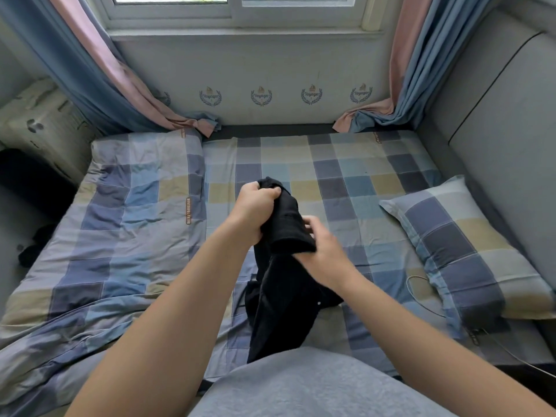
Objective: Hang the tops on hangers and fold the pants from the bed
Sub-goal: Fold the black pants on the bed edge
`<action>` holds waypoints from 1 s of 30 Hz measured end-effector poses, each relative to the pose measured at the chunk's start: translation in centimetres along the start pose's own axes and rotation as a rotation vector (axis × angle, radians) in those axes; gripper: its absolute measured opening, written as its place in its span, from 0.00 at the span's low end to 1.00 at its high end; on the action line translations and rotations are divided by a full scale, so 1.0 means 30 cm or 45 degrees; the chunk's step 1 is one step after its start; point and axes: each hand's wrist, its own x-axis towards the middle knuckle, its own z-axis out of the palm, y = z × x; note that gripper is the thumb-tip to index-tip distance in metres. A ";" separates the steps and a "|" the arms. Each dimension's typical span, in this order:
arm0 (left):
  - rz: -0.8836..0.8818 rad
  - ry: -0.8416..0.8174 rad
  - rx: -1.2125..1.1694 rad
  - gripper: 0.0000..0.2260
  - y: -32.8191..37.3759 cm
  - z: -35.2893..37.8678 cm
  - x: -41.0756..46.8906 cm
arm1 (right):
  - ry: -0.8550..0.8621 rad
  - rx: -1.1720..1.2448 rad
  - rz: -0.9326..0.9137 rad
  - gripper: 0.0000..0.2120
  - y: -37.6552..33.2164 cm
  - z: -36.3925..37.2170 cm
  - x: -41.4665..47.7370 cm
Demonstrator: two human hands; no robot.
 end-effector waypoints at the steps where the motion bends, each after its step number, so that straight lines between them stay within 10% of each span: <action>1: -0.006 -0.039 -0.057 0.04 -0.007 0.000 0.002 | 0.094 -0.068 -0.024 0.09 -0.003 -0.019 0.013; 5: 0.065 -0.267 -0.140 0.11 -0.034 -0.027 0.012 | 0.253 -0.078 -0.003 0.05 -0.035 -0.102 0.083; 16: 0.215 -0.512 0.800 0.40 -0.317 0.032 -0.048 | 0.576 0.629 0.410 0.11 -0.160 -0.219 0.206; 24: 0.085 -0.026 1.043 0.05 -0.422 0.051 -0.025 | 0.616 1.107 0.458 0.12 -0.196 -0.266 0.187; 30: 0.214 0.238 0.687 0.10 -0.342 -0.046 0.053 | 0.711 1.304 0.663 0.10 -0.069 -0.288 0.188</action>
